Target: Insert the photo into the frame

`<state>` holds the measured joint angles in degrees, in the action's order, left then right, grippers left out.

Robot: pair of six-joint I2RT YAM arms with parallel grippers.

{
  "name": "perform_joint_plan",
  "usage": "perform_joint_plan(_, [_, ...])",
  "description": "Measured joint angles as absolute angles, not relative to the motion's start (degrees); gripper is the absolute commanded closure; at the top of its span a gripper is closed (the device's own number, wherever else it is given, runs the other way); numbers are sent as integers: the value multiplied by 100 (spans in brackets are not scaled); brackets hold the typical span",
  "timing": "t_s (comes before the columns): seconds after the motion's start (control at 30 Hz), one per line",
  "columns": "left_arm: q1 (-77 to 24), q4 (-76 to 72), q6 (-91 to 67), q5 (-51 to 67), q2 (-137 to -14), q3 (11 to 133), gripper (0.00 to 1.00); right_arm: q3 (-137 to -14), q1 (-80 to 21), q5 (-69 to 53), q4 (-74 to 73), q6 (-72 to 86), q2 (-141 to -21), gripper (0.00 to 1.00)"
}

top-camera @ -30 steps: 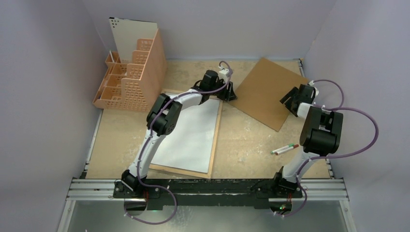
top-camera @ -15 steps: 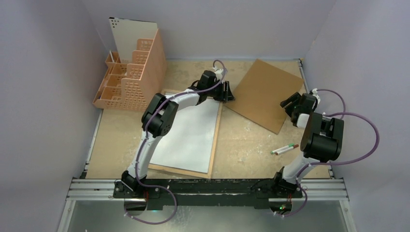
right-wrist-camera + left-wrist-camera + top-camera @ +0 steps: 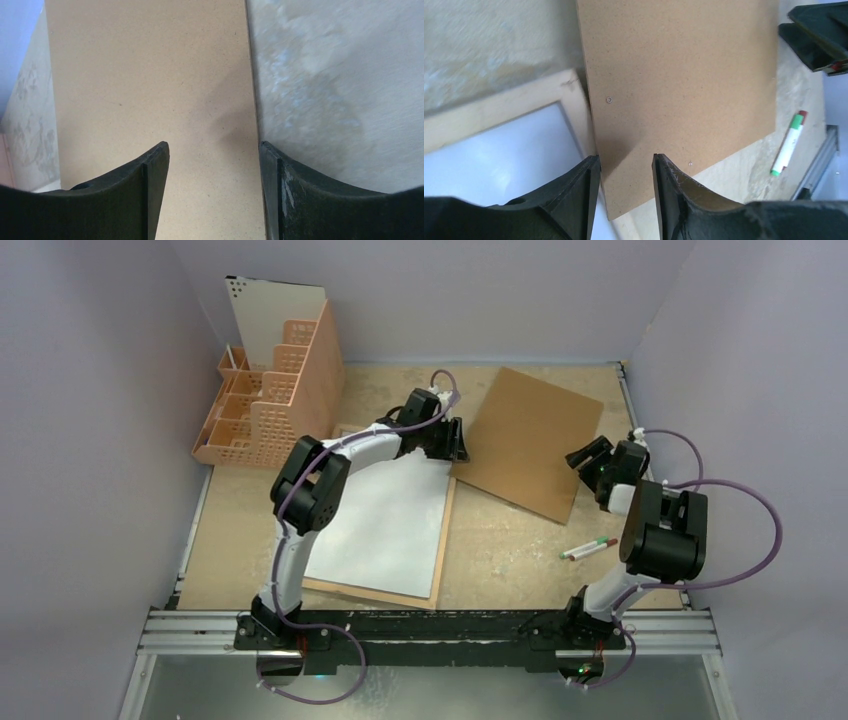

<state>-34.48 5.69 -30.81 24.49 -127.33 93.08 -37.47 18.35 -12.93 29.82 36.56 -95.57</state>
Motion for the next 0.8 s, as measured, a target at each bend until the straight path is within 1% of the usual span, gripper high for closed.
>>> perform_joint_plan(0.17, [-3448,1050,-2867,1824,-12326,8930,56,-3642,1446,-1319,3004,3697,-9470,32])
perform_joint_plan(0.23, [-3459,1133,-2797,1616,-12162,8764,55,-3612,1321,-1308,3011,3732,-9441,32])
perform_joint_plan(0.3, [-3472,1238,-2755,1426,-12003,8600,50,-3586,1232,-1347,3004,3778,-9411,32])
perform_joint_plan(0.4, [-3527,1295,-2740,1284,-11751,8353,41,-3548,1146,-1302,2952,3780,-9351,32])
perform_joint_plan(0.57, [-3555,1496,-2681,1050,-11493,8119,35,-3527,972,-1417,2751,3830,-9255,32])
perform_joint_plan(0.7, [-3533,1555,-2692,941,-11461,8049,27,-3503,906,-1507,2630,3865,-9188,32])
perform_joint_plan(0.8, [-3535,1564,-2716,880,-11461,7996,23,-3492,878,-1619,2567,3905,-9168,32])
